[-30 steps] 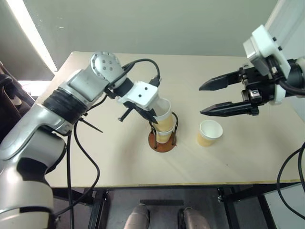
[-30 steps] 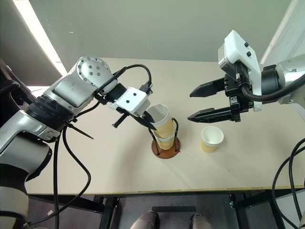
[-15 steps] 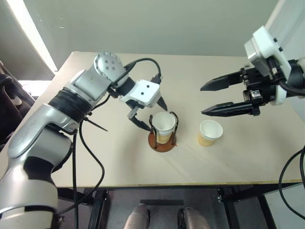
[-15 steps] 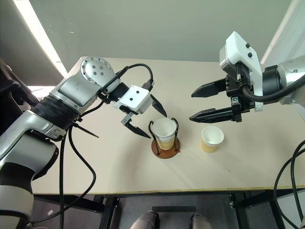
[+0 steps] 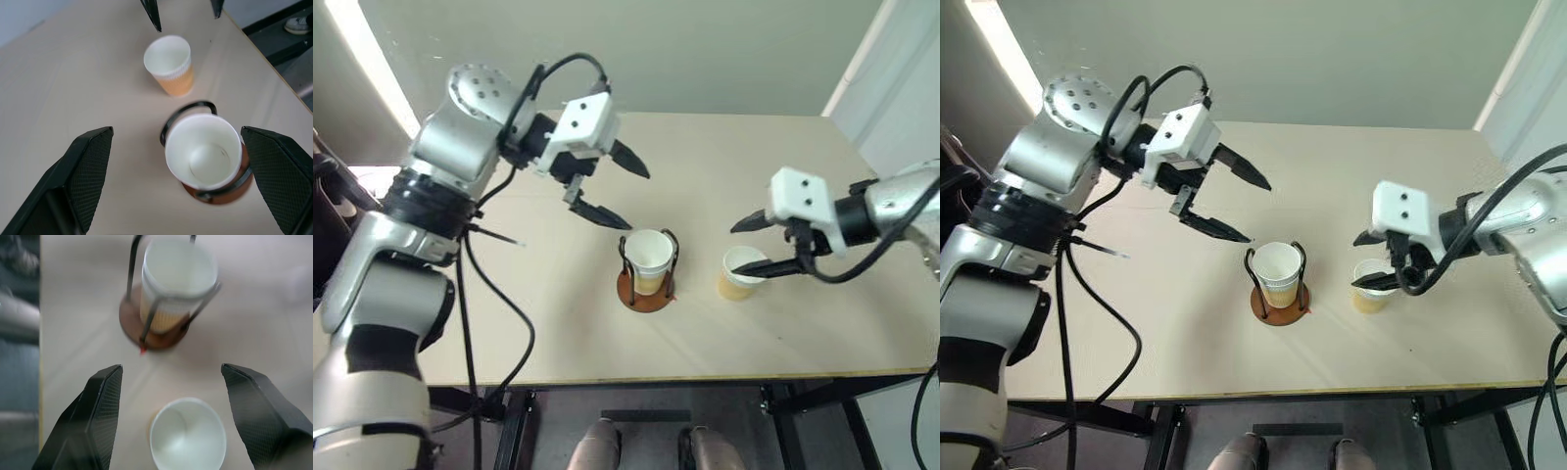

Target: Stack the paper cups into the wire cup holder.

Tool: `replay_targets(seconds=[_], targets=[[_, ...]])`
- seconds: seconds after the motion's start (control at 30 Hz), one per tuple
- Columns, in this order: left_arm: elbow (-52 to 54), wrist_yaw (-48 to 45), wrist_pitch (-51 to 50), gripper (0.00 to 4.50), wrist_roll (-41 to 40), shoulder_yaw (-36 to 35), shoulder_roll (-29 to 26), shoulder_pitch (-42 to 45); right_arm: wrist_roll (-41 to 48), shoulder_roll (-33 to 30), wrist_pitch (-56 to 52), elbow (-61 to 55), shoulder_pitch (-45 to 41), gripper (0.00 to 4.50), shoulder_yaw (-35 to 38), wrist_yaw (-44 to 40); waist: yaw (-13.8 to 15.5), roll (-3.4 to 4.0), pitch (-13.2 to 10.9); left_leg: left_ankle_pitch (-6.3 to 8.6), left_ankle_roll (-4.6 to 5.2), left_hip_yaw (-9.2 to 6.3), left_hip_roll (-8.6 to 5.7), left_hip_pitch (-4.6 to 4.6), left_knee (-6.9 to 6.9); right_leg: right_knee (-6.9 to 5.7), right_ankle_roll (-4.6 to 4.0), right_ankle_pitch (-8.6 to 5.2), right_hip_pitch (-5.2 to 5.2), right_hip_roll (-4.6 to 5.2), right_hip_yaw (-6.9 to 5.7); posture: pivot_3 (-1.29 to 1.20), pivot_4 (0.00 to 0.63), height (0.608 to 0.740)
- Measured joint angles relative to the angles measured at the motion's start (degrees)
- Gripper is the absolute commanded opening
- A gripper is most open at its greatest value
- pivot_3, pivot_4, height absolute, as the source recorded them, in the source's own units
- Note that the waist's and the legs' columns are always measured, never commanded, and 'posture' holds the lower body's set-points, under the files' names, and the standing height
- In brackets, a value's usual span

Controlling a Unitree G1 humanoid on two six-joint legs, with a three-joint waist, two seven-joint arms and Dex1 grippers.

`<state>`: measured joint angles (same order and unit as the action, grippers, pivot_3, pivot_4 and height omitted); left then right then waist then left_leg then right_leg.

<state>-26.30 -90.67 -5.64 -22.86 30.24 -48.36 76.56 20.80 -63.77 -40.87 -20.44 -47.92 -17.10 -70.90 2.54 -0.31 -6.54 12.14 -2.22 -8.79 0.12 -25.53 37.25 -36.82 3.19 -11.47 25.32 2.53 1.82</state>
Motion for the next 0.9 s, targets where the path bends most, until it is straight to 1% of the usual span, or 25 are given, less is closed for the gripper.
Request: replay_targets(seconds=[0.13,0.2,0.3,0.43,0.6,0.73,0.83,0.9], targets=[[2.21,-0.01,-0.76,4.47,2.07,-0.89,-4.48,-3.46,-6.44,1.37,5.94,3.28,0.54,3.33,-3.71,-1.29,-0.30,0.00,0.00,-0.01,0.02,-0.05,0.00,0.03,0.03,-0.03,0.00,0.01,-0.01,-0.01,-0.01,0.00,0.150,0.740],[3.09,-0.01,-1.23,4.47,2.73,-1.84,-5.59,-4.67,-8.44,2.05,7.91,4.88,0.67,3.33,-4.58,-1.94,-0.20,0.00,0.01,-0.02,0.03,-0.10,-0.01,0.02,0.05,-0.03,-0.01,0.01,-0.03,0.01,-0.02,0.00,0.150,0.740],[5.08,-0.01,-3.86,4.47,3.57,-5.07,-6.98,-6.82,-12.09,3.06,11.43,7.88,0.70,3.33,-6.24,-3.43,-0.25,-0.01,0.01,-0.01,0.04,-0.09,-0.03,0.01,0.05,-0.01,-0.03,0.00,-0.04,0.03,-0.03,0.00,0.150,0.740],[7.79,0.04,-7.40,4.47,4.67,-8.82,-8.11,-9.73,-16.29,3.85,15.51,11.62,1.88,3.33,-6.92,-5.40,-0.33,-0.01,0.01,-0.01,0.03,-0.09,-0.03,0.03,0.00,-0.02,-0.07,-0.01,-0.04,0.03,-0.05,0.00,0.150,0.740],[9.12,0.29,-10.25,4.47,5.76,-12.41,-9.18,-11.07,-20.09,4.77,19.27,14.74,3.74,3.33,-8.03,-7.18,-0.54,0.00,0.01,-0.01,0.02,-0.08,-0.02,0.06,-0.03,-0.04,-0.11,0.00,-0.03,0.03,-0.05,0.00,0.150,0.740],[9.95,0.49,-11.37,4.47,6.99,-13.96,-9.22,-12.02,-22.07,6.10,20.70,15.89,4.46,3.33,-8.50,-8.21,-0.61,-0.01,0.01,-0.02,0.02,-0.08,-0.01,0.08,-0.04,-0.06,-0.16,0.01,-0.03,0.03,-0.04,0.00,0.150,0.740],[10.54,0.59,-12.10,4.50,7.12,-14.62,-9.16,-12.89,-23.30,7.81,21.39,16.59,4.45,2.74,-8.56,-8.33,-0.72,-0.01,0.01,-0.02,0.02,-0.08,-0.01,0.10,-0.06,-0.07,-0.19,0.03,-0.03,0.02,-0.04,0.00,0.150,0.740],[10.77,0.61,-12.34,4.50,7.17,-14.78,-9.15,-13.20,-24.08,8.82,21.66,17.15,4.44,2.12,-8.60,-8.36,-0.72,-0.01,0.01,-0.02,0.01,-0.09,-0.01,0.10,-0.06,-0.07,-0.20,0.03,-0.03,0.03,-0.05,0.00,0.150,0.740]])
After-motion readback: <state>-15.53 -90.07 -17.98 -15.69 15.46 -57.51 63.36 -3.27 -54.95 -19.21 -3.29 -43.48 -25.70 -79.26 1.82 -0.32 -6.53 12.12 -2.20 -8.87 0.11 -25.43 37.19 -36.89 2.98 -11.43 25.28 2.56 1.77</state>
